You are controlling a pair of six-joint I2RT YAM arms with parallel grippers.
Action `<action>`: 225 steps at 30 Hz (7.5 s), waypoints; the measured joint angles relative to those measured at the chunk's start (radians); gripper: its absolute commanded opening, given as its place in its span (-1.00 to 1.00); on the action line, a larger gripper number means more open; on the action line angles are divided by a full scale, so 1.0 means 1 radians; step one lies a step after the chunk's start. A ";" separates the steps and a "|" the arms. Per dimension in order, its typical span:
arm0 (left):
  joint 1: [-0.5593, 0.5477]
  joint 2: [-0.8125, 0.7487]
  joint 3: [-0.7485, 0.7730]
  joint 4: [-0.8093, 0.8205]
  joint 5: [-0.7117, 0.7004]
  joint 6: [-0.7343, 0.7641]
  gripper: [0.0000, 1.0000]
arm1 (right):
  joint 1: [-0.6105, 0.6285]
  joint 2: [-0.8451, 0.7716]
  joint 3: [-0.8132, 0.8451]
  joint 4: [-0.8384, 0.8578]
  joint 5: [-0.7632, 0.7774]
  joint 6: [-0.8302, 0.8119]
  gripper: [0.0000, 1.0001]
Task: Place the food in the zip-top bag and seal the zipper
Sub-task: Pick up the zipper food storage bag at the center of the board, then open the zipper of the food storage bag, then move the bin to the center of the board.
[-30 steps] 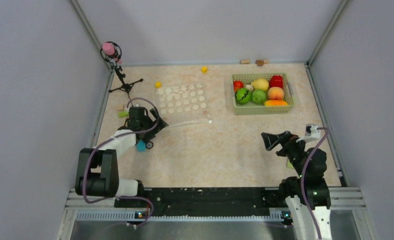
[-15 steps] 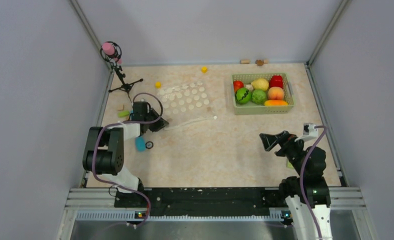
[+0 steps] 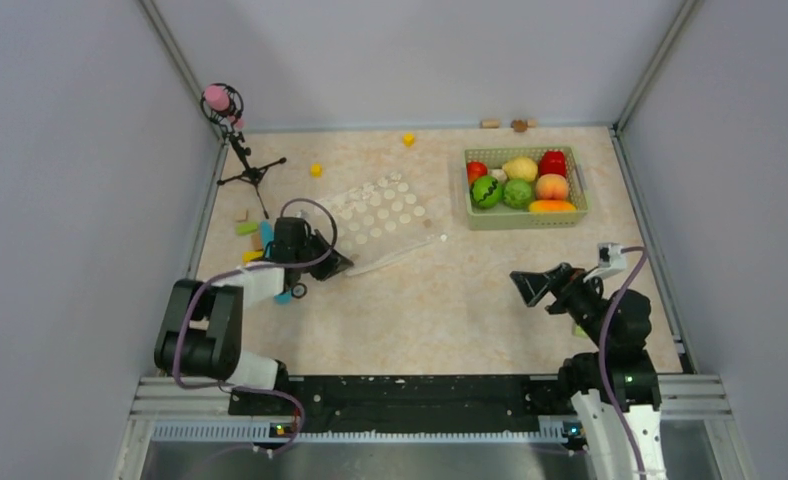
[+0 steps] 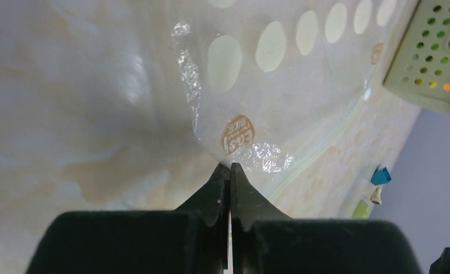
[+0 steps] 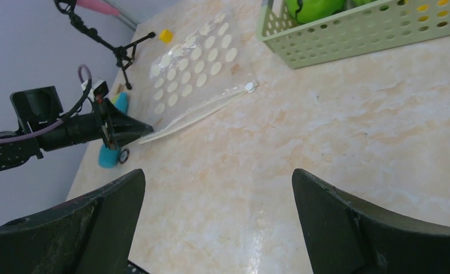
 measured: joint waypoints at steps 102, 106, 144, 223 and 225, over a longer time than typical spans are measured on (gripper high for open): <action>-0.610 -0.764 0.204 -0.373 -0.101 0.146 0.94 | 1.028 1.189 0.863 -0.023 0.707 -0.384 -1.00; -0.610 -0.727 0.204 -0.375 -0.149 0.145 0.80 | 1.028 1.233 0.874 -0.034 0.692 -0.343 -1.00; -0.776 -0.708 0.327 -0.734 -0.791 0.041 -1.00 | 0.874 0.962 0.470 0.174 0.678 -0.036 -0.95; -0.752 -0.542 0.236 -0.714 -1.021 -0.005 -1.00 | 0.316 1.967 1.125 0.124 0.806 0.180 0.80; -0.752 -0.535 0.236 -0.713 -1.021 -0.005 -1.00 | 0.314 1.973 1.122 0.131 0.803 0.185 0.69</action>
